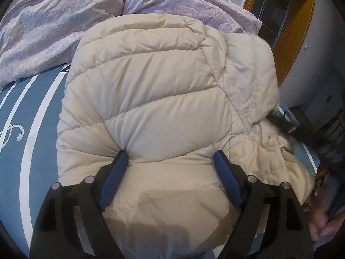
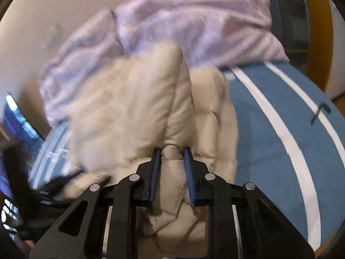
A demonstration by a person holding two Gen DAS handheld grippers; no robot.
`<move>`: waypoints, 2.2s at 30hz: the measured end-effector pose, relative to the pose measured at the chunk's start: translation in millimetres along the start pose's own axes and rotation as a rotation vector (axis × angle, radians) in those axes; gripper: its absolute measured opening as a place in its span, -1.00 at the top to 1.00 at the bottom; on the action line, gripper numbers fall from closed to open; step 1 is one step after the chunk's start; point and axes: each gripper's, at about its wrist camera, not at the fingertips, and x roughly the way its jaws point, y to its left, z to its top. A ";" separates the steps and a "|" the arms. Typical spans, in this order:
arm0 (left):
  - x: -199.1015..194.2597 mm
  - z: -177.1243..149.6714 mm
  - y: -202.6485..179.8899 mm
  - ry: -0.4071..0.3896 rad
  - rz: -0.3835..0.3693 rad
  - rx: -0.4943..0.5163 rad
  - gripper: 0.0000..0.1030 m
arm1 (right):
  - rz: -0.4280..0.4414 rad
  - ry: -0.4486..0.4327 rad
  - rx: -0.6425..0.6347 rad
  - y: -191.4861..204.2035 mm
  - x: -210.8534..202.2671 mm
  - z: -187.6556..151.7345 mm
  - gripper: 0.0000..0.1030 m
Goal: Fold large clothes
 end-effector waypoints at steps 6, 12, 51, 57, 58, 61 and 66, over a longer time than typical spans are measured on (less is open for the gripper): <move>-8.1 0.5 -2.1 -0.011 -0.026 0.010 -0.57 | -0.021 0.072 0.047 -19.1 24.3 -10.6 0.58; -25.1 15.3 4.8 -0.028 -0.057 0.004 -0.57 | -0.013 0.084 0.062 -25.0 33.0 -12.6 0.58; 83.0 82.5 37.6 -0.048 0.266 0.013 -0.90 | 0.017 0.026 0.081 -37.5 30.9 -24.0 0.57; 85.2 83.8 40.1 -0.037 0.271 0.007 -0.94 | 0.003 0.041 0.077 -35.9 30.4 -21.1 0.56; 85.0 84.0 40.7 -0.037 0.270 0.007 -0.94 | -0.007 0.050 0.079 -34.8 28.4 -18.3 0.56; 84.6 83.8 41.6 -0.039 0.267 0.001 -0.94 | -0.036 0.041 0.062 -24.7 11.8 -5.2 0.52; 83.9 83.1 42.0 -0.041 0.262 -0.006 -0.94 | 0.005 -0.036 0.034 -2.0 -16.3 20.9 0.22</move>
